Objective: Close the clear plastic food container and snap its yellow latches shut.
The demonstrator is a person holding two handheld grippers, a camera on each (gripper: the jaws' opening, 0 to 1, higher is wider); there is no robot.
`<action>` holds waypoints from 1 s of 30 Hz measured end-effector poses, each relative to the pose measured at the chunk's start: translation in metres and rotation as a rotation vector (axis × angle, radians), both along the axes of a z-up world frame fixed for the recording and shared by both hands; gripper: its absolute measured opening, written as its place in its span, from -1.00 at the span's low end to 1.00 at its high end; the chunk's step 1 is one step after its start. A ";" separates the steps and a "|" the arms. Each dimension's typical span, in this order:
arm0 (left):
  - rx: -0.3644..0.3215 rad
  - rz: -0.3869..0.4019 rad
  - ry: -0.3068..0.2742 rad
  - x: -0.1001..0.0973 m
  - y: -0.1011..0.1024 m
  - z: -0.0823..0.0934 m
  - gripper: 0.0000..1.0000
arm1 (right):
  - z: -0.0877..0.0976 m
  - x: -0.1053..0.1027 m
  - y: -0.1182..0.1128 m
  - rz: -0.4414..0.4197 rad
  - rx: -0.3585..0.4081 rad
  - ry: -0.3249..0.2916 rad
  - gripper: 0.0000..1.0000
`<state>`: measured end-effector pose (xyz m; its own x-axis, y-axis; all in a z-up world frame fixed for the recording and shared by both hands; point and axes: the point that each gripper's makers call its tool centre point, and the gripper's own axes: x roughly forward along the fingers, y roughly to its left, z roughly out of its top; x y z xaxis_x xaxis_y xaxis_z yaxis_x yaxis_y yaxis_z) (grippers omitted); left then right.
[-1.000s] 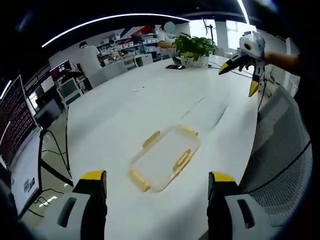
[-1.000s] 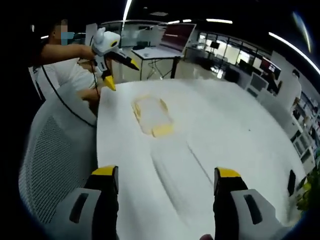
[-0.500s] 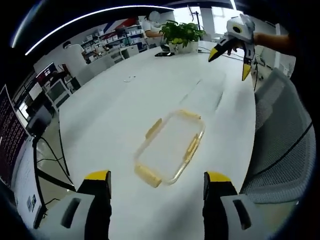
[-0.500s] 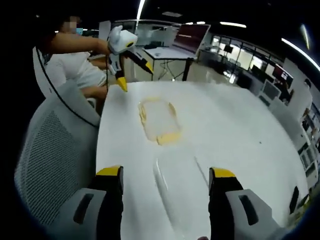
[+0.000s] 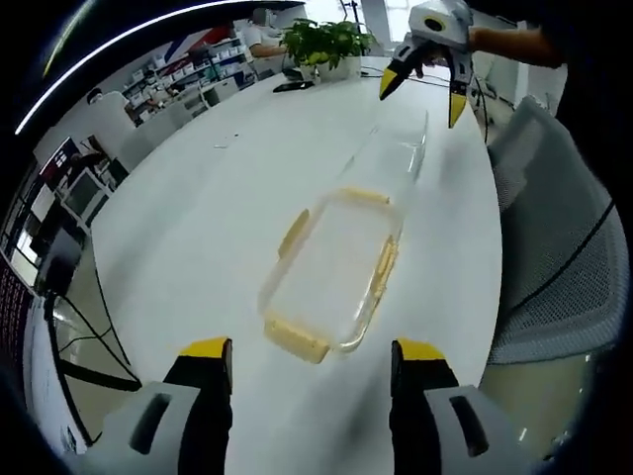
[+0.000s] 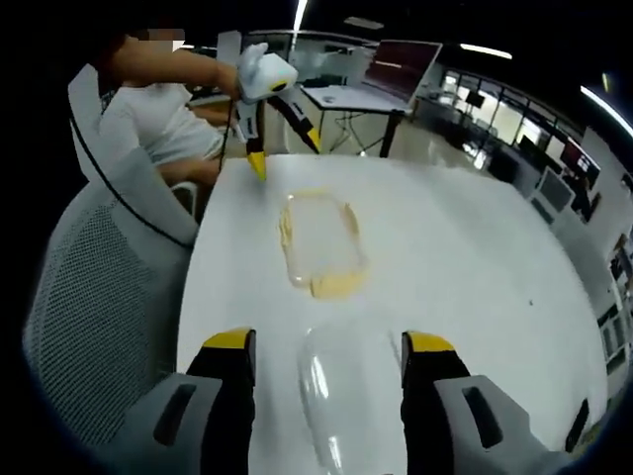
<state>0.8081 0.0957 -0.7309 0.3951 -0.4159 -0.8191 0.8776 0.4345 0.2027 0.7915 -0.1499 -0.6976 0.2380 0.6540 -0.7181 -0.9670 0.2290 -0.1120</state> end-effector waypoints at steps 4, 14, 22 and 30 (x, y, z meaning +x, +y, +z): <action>0.018 -0.022 0.021 0.004 0.003 -0.007 0.12 | -0.004 0.007 0.008 0.019 -0.015 0.007 0.07; 0.033 -0.161 0.065 0.011 -0.001 -0.020 -0.12 | -0.016 0.019 0.034 0.058 -0.046 0.036 -0.04; 0.081 -0.206 0.071 0.024 0.001 -0.026 -0.12 | -0.030 0.027 0.054 0.096 -0.074 0.049 -0.07; 0.111 -0.252 0.097 0.028 0.003 -0.036 -0.14 | -0.051 0.031 0.065 0.145 -0.135 0.075 -0.08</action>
